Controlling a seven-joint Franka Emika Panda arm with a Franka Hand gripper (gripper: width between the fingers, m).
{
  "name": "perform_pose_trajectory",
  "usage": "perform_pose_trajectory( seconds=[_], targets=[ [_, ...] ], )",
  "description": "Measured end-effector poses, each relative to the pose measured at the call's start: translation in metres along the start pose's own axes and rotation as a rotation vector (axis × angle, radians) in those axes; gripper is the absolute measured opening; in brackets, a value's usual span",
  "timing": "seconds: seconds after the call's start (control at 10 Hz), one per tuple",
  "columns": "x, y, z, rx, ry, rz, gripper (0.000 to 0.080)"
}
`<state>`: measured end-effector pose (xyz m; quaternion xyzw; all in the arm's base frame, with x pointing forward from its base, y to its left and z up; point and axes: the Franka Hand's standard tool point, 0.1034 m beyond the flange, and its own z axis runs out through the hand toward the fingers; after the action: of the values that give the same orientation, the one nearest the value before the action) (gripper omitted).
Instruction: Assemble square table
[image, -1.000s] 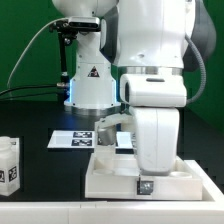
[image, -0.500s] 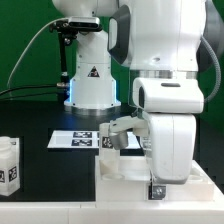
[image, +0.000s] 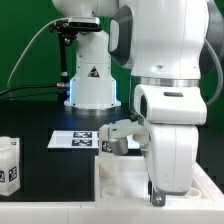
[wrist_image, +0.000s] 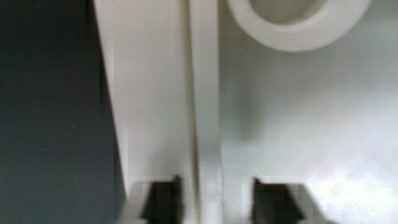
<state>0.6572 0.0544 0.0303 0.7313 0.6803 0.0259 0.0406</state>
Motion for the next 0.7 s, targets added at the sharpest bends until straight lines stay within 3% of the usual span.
perform_pose_trajectory(
  seconds=[0.1, 0.2, 0.3, 0.4, 0.5, 0.7],
  targets=[
    [0.0, 0.0, 0.0, 0.0, 0.0, 0.002, 0.0338],
    [-0.001, 0.001, -0.002, -0.003, 0.0, 0.011, 0.0338],
    [0.0, 0.006, -0.015, -0.019, -0.001, 0.025, 0.052],
    [-0.002, 0.009, -0.028, -0.029, -0.004, 0.065, 0.052],
    [-0.005, 0.012, -0.036, -0.029, -0.006, 0.102, 0.0622],
    [-0.004, 0.013, -0.036, -0.034, -0.003, 0.131, 0.0641]
  ],
)
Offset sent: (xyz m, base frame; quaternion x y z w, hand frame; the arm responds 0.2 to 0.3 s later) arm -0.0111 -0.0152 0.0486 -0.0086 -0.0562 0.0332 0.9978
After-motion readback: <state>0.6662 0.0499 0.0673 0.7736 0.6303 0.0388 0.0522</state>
